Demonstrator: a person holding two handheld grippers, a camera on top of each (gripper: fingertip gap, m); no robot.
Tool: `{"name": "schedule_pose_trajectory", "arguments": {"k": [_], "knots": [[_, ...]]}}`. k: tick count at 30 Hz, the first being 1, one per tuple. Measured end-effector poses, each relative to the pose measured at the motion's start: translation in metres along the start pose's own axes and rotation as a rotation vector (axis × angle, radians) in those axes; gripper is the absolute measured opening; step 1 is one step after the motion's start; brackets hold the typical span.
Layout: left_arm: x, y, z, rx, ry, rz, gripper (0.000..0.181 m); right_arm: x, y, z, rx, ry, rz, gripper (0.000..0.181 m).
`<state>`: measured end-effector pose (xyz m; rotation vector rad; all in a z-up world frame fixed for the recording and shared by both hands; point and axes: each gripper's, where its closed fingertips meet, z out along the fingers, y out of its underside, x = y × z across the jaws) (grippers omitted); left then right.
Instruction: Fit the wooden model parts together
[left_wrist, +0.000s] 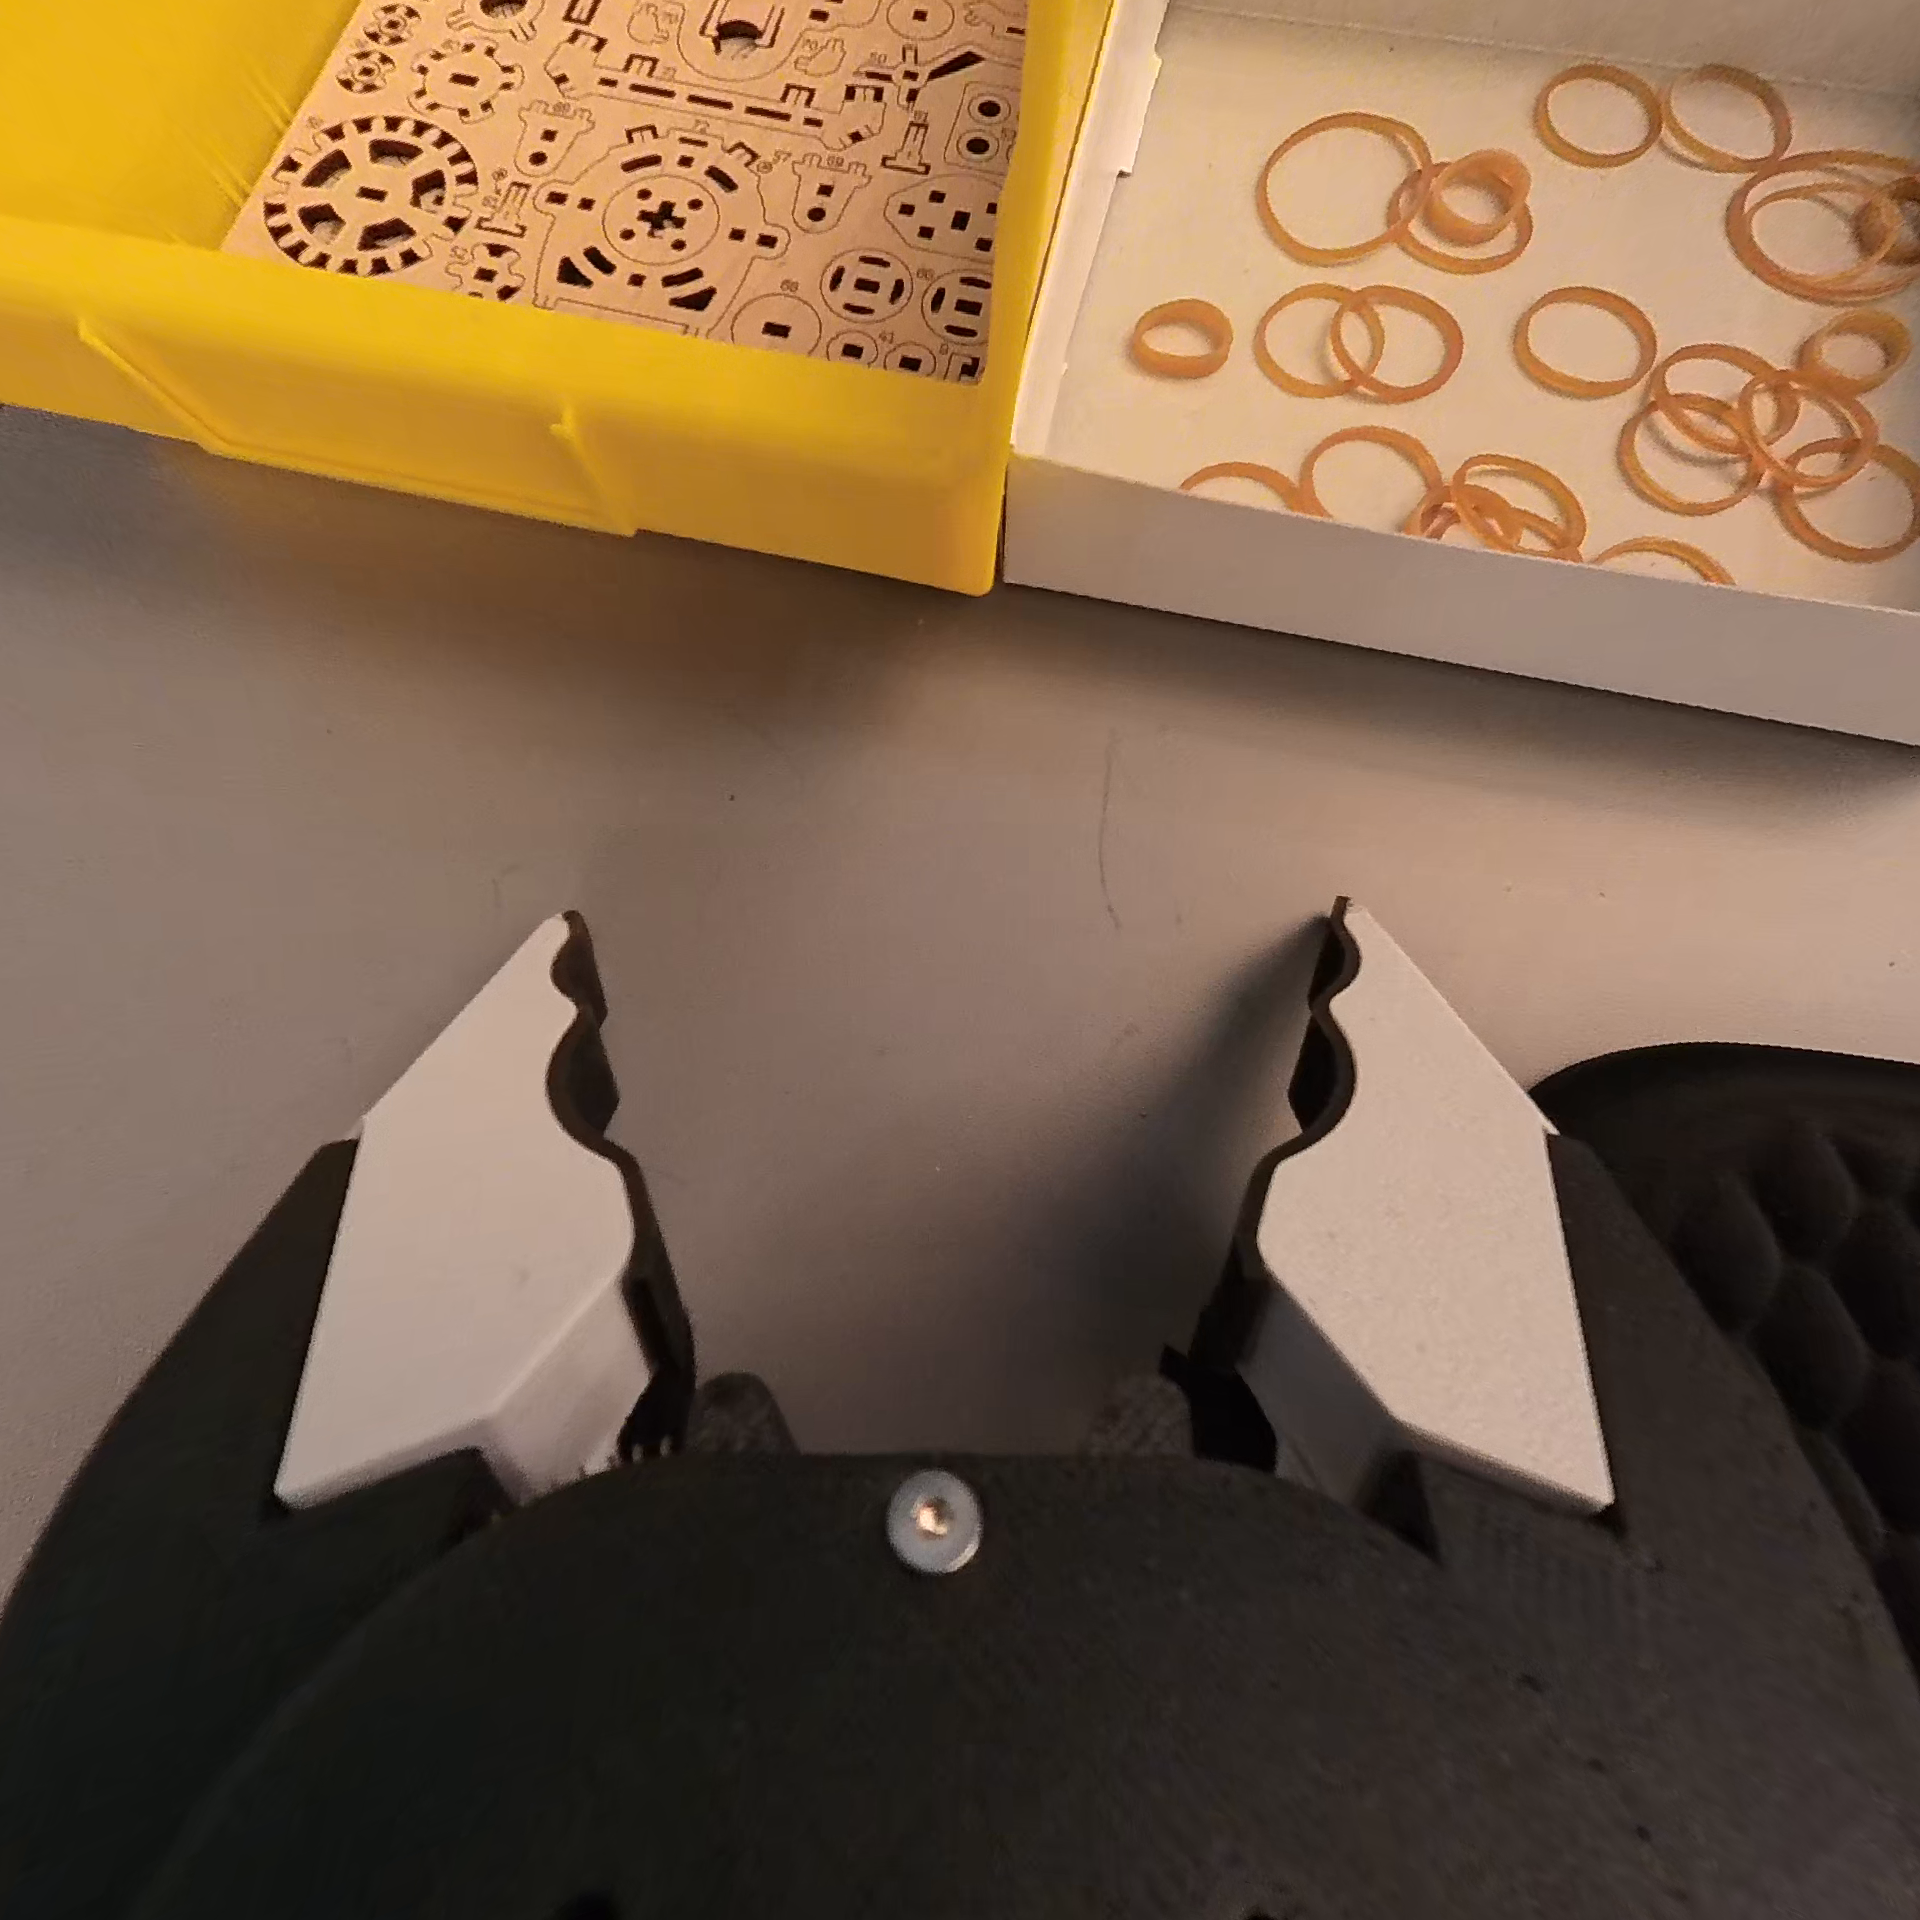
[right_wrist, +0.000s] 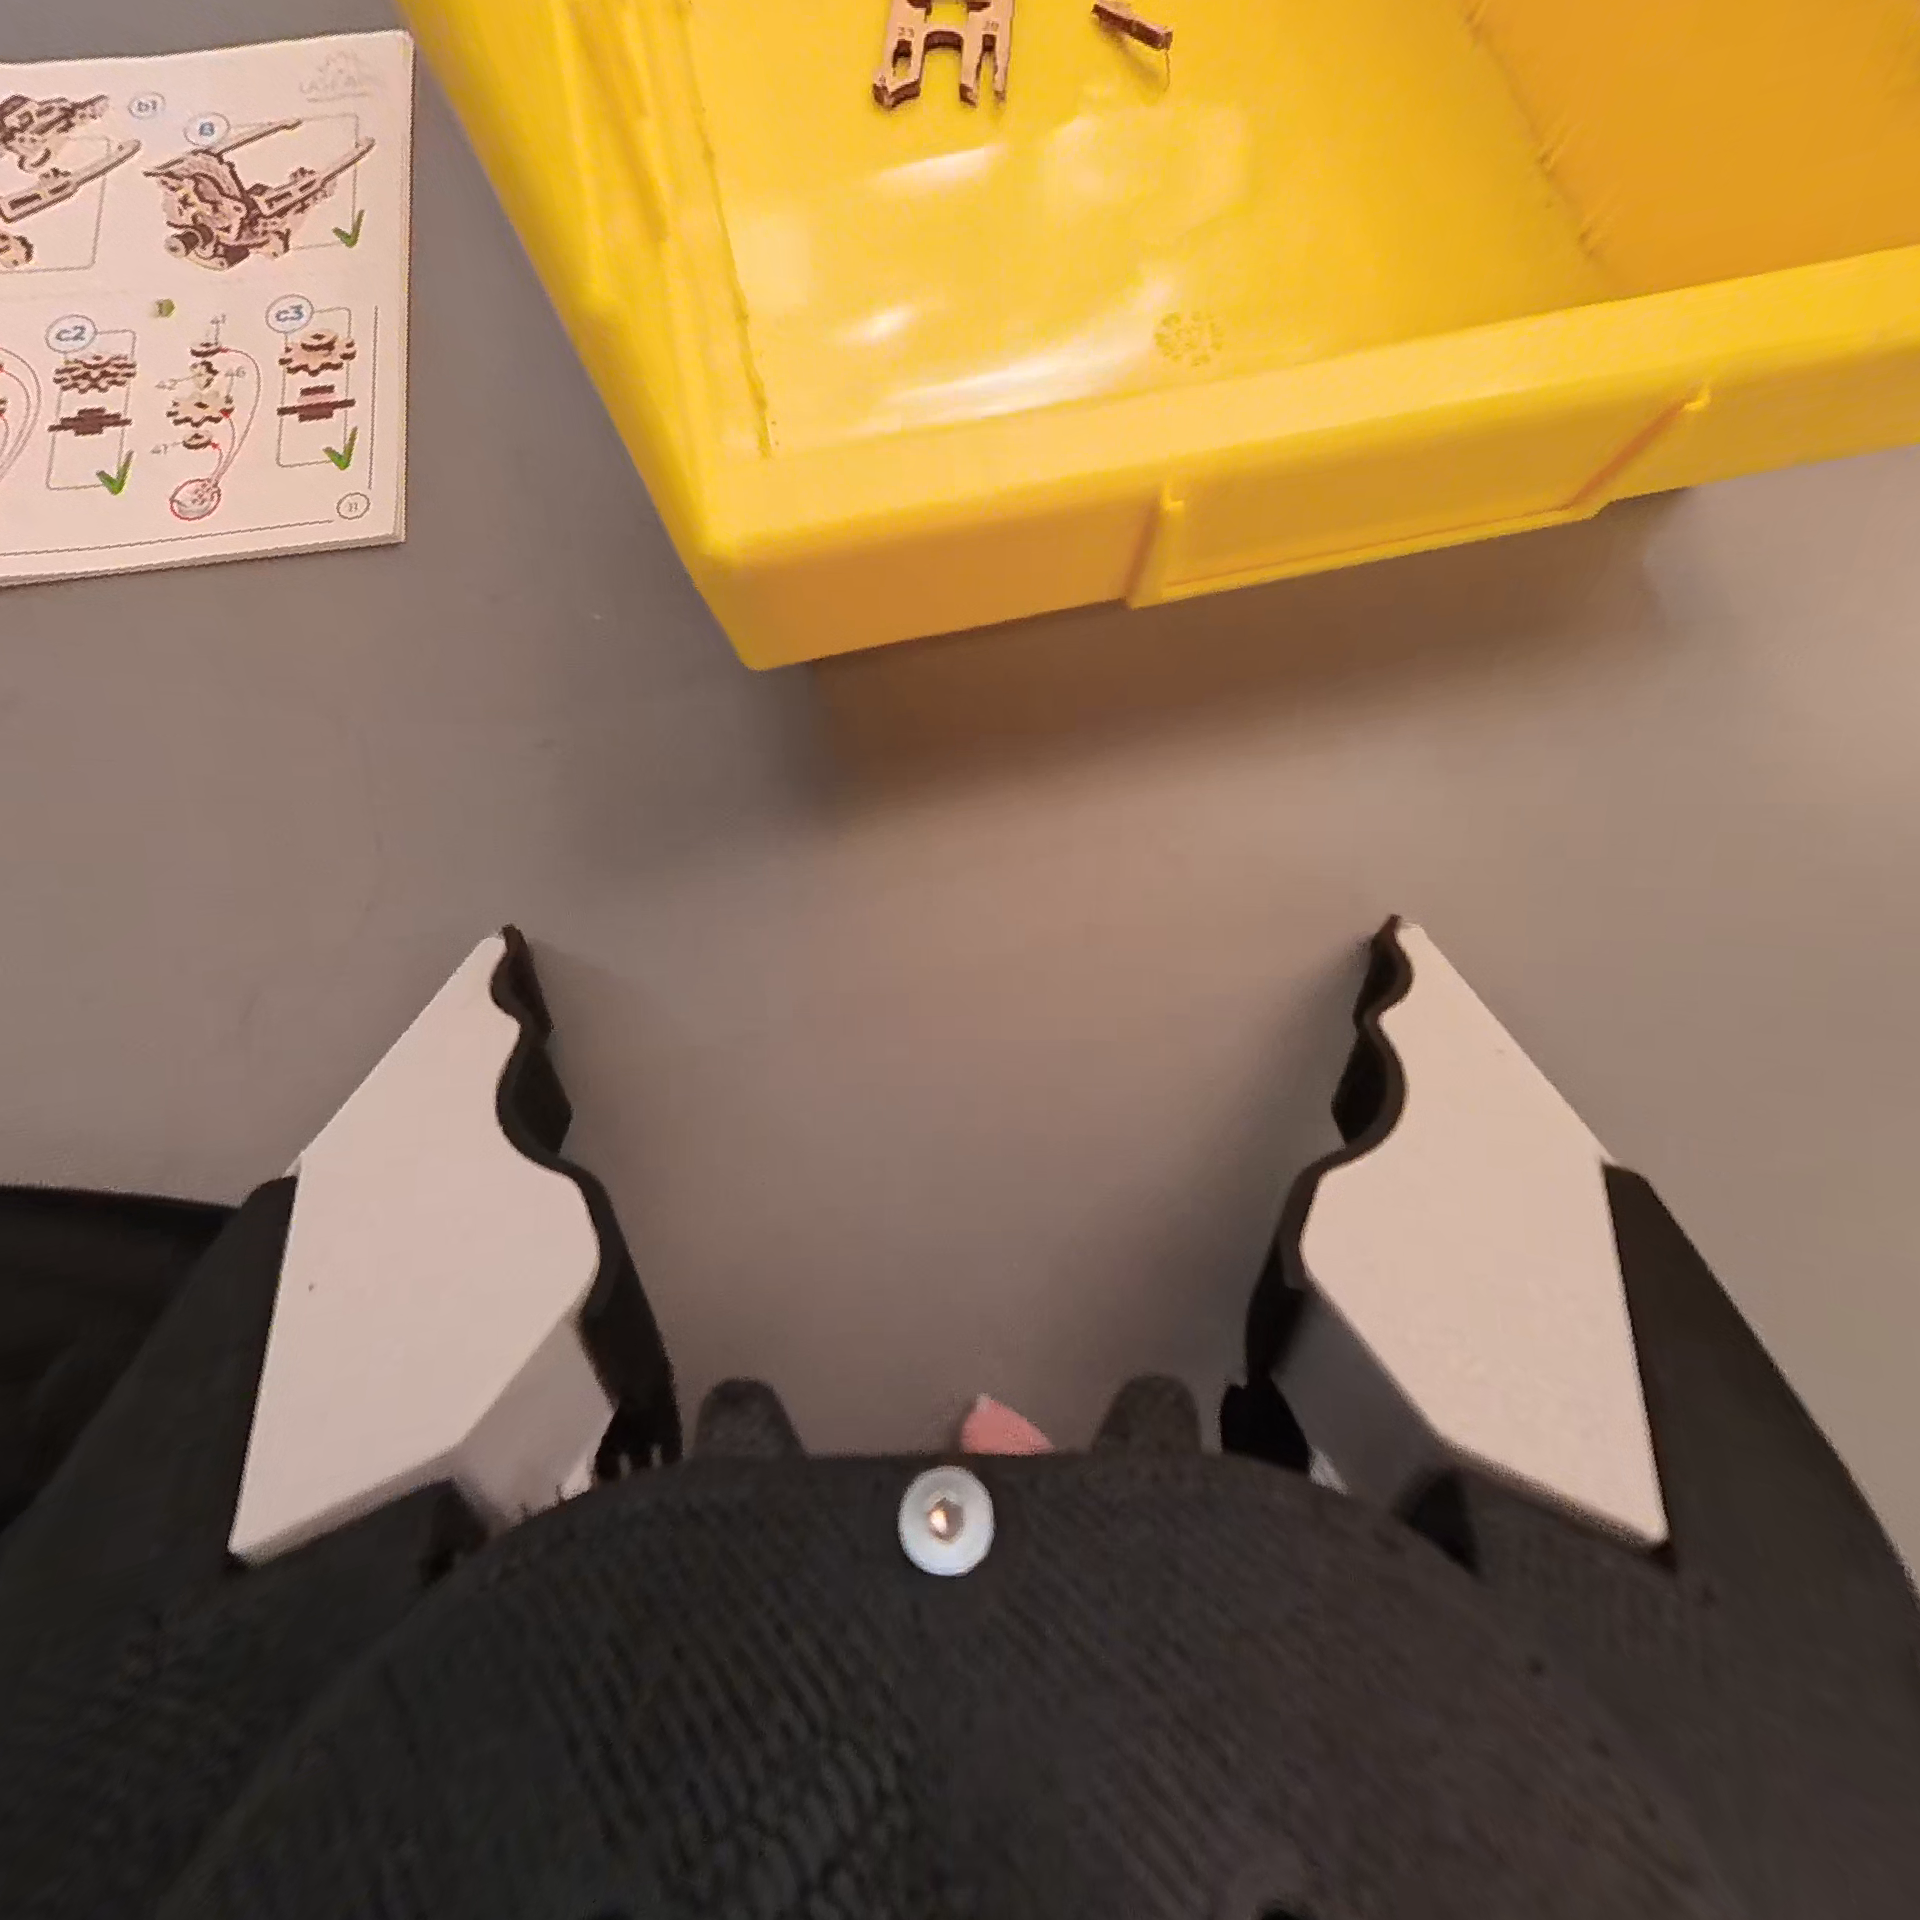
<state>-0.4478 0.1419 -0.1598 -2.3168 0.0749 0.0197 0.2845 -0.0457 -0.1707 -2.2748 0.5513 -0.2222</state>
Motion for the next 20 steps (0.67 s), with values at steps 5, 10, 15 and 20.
{"name": "schedule_pose_trajectory", "arguments": {"k": [5,10,15,20], "knots": [[-0.0003,0.0000,0.0001,0.000,0.001,-0.001,0.134,0.0019,0.0054,-0.0056,0.000,0.013,0.016,0.149],[-0.0004,-0.0001,0.0000,0.000,0.000,-0.001,0.134,0.0021,0.0061,-0.0058,-0.001,0.014,0.019,0.150],[-0.0007,-0.0002,0.0001,0.000,0.000,-0.001,0.134,0.0022,0.0061,-0.0058,-0.002,0.013,0.020,0.150],[-0.0009,-0.0002,0.0001,0.000,0.000,-0.001,0.134,0.0022,0.0062,-0.0058,-0.002,0.013,0.020,0.150]]}}
